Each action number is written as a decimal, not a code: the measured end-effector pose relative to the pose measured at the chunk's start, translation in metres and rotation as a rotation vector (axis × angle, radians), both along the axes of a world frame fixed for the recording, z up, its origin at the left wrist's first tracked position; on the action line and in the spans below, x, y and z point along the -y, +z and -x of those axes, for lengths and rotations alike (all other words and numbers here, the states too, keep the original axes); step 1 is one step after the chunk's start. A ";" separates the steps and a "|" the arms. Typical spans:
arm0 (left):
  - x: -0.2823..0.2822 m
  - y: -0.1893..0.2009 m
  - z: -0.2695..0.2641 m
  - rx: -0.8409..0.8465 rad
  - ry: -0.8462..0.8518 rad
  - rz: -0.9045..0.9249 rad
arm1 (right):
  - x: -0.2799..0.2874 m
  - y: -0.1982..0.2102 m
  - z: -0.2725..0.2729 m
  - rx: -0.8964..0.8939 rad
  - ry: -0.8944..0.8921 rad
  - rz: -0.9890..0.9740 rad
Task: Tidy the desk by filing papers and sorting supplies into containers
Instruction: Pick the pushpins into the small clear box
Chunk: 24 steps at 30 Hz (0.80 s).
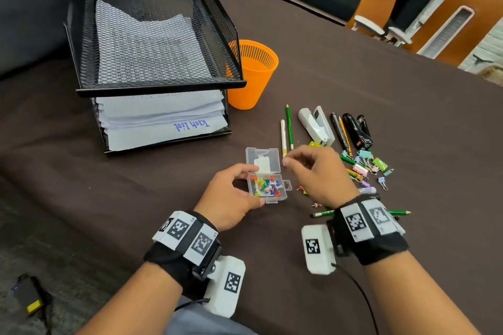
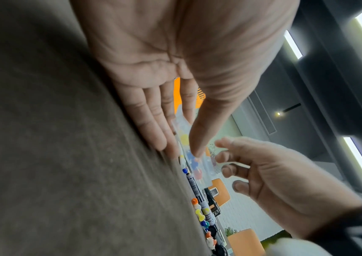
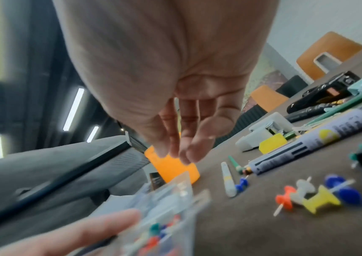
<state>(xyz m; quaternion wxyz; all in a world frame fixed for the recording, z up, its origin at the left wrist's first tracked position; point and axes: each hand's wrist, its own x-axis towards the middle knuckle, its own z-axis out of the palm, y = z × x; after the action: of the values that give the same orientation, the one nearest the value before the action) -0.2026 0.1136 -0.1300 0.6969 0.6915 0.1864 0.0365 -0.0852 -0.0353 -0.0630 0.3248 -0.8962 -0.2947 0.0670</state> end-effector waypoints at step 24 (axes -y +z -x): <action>-0.003 -0.001 0.000 -0.036 0.024 -0.015 | 0.015 0.013 -0.007 -0.093 0.035 0.051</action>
<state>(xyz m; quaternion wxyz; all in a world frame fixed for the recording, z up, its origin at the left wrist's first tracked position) -0.2026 0.1167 -0.1315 0.6877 0.6951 0.2069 0.0338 -0.0785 -0.0508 -0.0502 0.3142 -0.8948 -0.2929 0.1216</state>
